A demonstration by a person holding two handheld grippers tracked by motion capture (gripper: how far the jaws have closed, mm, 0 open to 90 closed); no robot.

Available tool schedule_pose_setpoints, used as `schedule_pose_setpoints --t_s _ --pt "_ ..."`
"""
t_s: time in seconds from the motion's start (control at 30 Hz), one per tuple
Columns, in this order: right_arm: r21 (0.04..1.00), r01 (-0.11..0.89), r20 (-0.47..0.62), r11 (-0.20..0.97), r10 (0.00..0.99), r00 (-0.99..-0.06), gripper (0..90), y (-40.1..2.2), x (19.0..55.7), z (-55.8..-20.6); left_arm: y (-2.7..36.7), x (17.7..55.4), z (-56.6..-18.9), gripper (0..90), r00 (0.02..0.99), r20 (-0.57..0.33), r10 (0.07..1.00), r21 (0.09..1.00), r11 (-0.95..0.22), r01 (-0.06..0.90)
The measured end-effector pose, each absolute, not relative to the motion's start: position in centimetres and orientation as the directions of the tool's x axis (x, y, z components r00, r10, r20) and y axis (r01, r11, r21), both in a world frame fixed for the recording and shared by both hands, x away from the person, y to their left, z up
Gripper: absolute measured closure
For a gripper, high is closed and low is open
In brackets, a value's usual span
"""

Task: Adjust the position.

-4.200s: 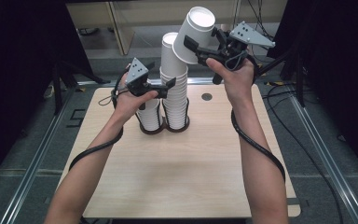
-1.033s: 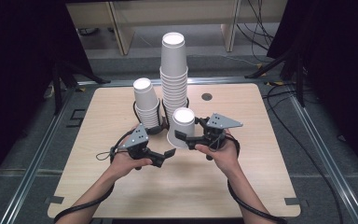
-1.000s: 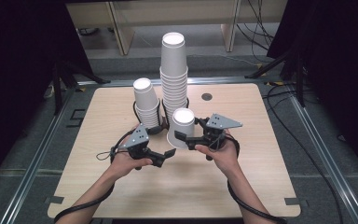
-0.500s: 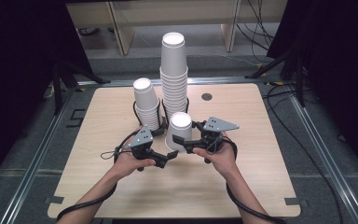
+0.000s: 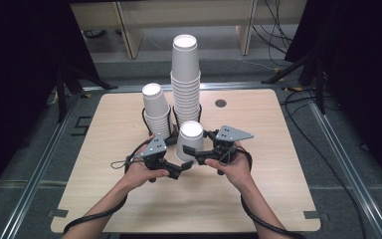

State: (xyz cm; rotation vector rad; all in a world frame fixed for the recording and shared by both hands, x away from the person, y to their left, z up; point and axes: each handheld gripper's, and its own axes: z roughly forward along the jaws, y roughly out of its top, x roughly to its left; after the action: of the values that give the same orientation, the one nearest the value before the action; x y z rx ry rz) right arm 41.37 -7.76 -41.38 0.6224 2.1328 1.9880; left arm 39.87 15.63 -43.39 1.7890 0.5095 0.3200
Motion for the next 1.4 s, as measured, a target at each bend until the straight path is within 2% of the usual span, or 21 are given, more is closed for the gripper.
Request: schedule_pose_setpoints --t_s 0.43,0.47,0.5,0.73,1.0,1.1,1.17,1.4 --pt "0.988 0.153 0.127 0.031 0.409 -0.904 21.9 -7.54 41.46 -41.51 15.29 40.05 -43.77 0.0 0.872 -0.049 0.488 0.956 -0.230 0.183" --pt "0.988 0.154 0.131 0.026 0.397 -0.908 22.0 -7.47 41.49 -41.53 15.21 40.09 -43.86 0.0 0.873 -0.052 0.485 0.959 -0.220 0.180" --pt "0.980 0.198 0.172 0.028 0.390 -0.905 22.0 -7.43 41.26 -41.54 15.20 40.08 -43.87 0.0 0.872 -0.052 0.486 0.959 -0.221 0.180" --pt "0.976 0.214 0.187 0.028 0.387 -0.903 21.9 -7.18 41.09 -41.70 15.18 40.09 -43.92 0.0 0.874 -0.056 0.483 0.959 -0.217 0.182" --pt "0.983 0.182 0.157 0.031 0.380 -0.912 21.9 -7.02 41.34 -41.87 15.21 40.11 -44.15 0.0 0.876 -0.064 0.479 0.958 -0.218 0.189" --pt "0.976 0.217 0.189 0.033 0.378 -0.906 21.9 -6.97 41.12 -41.92 15.22 40.08 -44.13 1.0 0.878 -0.064 0.474 0.956 -0.222 0.190" --pt "0.982 0.185 0.157 0.037 0.376 -0.913 21.9 -6.90 41.27 -41.99 15.21 40.11 -44.24 1.5 0.882 -0.061 0.468 0.958 -0.222 0.184" --pt "0.974 0.225 0.198 0.031 0.368 -0.908 21.7 -6.84 41.01 -42.09 15.30 40.01 -44.35 2.8 0.882 -0.061 0.467 0.958 -0.222 0.184"
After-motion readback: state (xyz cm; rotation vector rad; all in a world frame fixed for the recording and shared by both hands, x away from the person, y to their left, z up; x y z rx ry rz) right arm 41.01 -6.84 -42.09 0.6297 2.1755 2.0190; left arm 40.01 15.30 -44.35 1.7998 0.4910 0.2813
